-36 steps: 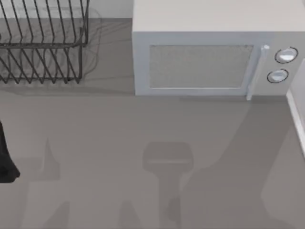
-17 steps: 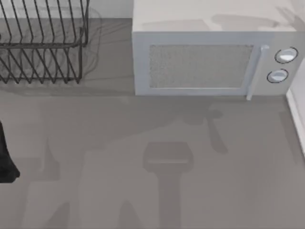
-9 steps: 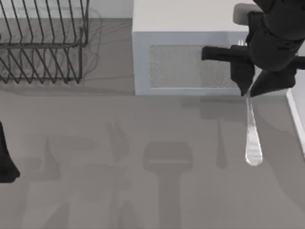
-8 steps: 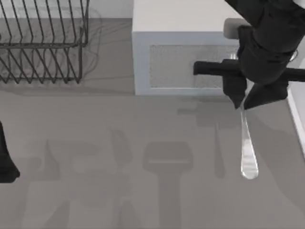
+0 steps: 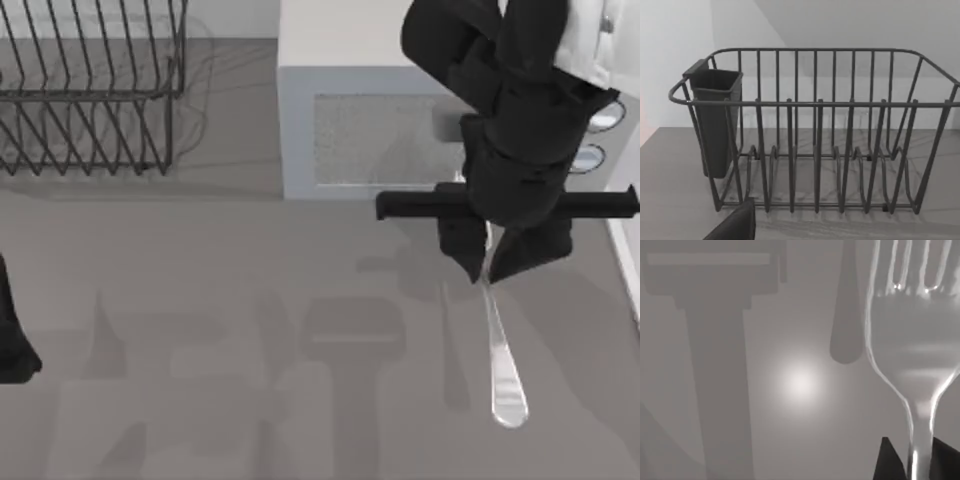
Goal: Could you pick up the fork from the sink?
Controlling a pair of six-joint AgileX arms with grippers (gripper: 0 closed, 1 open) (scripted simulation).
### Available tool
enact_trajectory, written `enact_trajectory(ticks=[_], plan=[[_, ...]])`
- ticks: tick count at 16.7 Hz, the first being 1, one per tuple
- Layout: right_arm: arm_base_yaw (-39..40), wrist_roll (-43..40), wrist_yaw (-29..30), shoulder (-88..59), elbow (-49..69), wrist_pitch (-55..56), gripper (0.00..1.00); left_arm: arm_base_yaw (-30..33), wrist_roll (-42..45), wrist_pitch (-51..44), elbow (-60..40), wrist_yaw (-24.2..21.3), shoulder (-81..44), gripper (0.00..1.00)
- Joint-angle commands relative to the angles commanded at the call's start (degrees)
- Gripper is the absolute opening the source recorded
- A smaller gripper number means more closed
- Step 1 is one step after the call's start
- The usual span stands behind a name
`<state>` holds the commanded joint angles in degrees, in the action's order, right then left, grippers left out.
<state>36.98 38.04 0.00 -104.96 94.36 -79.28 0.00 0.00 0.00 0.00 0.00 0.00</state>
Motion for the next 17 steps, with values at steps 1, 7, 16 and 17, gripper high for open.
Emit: enact_trajectory(ticks=[1,7,16,17], plan=[[0.02,0.01,0.00,-0.17,-0.72,0.71,0.00,0.00,0.00,0.00,0.00,0.00,0.00,1.00],[0.25,0.13,0.03,-2.34,-13.06,16.21,0.00,0.00,0.00,0.00,0.00,0.00,0.00,1.00],[0.43,0.23,0.05,-3.82,-20.39,24.11,0.08,0.00,0.00,0.00,0.00,0.00,0.00,1.00],[0.43,0.23,0.05,-3.82,-20.39,24.11,0.15,0.00,0.00,0.00,0.00,0.00,0.00,1.00]])
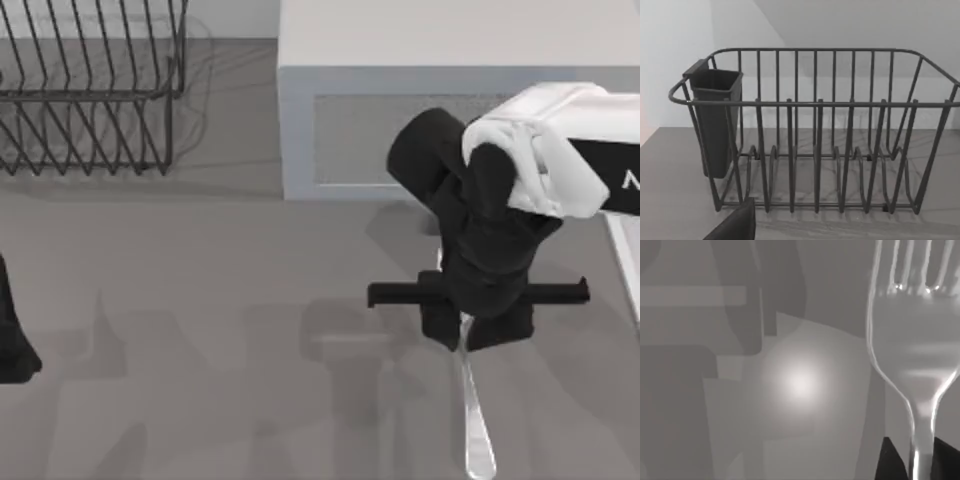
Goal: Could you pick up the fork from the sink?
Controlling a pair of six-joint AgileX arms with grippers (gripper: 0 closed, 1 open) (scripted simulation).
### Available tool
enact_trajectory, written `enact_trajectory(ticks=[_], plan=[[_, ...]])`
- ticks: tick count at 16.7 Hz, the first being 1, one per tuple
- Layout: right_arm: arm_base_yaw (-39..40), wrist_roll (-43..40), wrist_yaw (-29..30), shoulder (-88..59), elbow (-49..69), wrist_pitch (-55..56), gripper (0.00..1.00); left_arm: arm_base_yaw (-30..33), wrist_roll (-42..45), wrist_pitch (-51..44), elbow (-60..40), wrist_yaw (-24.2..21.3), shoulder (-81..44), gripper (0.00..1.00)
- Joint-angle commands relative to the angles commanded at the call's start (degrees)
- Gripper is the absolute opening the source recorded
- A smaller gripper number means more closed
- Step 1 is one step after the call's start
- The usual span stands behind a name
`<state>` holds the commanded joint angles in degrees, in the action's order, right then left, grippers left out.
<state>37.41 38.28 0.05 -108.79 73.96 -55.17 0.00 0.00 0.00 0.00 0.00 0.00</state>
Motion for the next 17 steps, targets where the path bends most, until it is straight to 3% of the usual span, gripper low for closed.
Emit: enact_trajectory(ticks=[11,17], plan=[[0.00,0.00,0.00,0.00,0.00,0.00,0.98,0.00,0.00,0.00,0.00,0.00,0.00,1.00],[0.00,0.00,0.00,0.00,0.00,0.00,1.00,0.00,0.00,0.00,0.00,0.00,0.00,1.00]])
